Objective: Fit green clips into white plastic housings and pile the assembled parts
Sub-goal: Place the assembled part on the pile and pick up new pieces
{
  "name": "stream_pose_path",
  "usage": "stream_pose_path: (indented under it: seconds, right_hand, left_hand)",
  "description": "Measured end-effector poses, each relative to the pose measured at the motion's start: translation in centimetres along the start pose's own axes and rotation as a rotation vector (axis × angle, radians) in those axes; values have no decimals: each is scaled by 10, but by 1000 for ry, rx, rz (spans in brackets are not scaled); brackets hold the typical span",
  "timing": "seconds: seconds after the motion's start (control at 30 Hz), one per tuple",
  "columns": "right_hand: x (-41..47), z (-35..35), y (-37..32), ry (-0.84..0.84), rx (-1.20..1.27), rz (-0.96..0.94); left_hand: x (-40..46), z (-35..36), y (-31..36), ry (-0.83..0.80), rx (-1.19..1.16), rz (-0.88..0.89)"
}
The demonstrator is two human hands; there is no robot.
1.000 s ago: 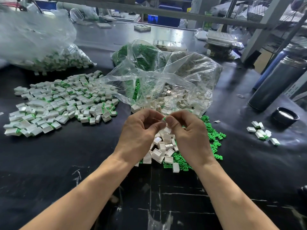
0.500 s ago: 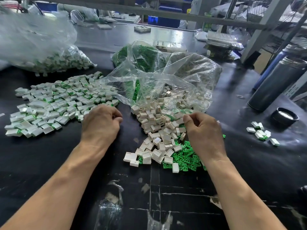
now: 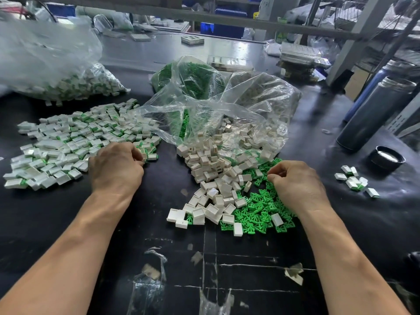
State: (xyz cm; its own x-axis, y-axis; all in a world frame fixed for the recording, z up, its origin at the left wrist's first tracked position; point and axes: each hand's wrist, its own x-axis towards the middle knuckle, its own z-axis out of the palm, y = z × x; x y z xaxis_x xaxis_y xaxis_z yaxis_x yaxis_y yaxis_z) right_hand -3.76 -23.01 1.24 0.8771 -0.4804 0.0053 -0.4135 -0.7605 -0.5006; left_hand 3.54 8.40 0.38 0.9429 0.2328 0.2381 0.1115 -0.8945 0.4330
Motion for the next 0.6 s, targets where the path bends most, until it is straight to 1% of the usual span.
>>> stream_pose_path:
  seconds: [0.1,0.17,0.27,0.33,0.43,0.6]
  right_hand:
    - [0,-1,1,-29,18,-8]
    - [0,0,2,-40,41,-14]
    - [0,2,0,-45,66,-26]
    - [-1,4,-2,-46,62,-35]
    - [-3,7,-5,-50,10,-40]
    - [-3,10,-9,-73,-46,-31]
  left_hand:
    - [-2,-1,2,31,-1,23]
    - [-3,0,4,40,-72,70]
    - [-10,4,14,-79,-278,130]
    - [-18,6,22,-168,-354,171]
    - [-29,12,30,-240,-385,231]
    - [-41,18,38,-249,-391,316]
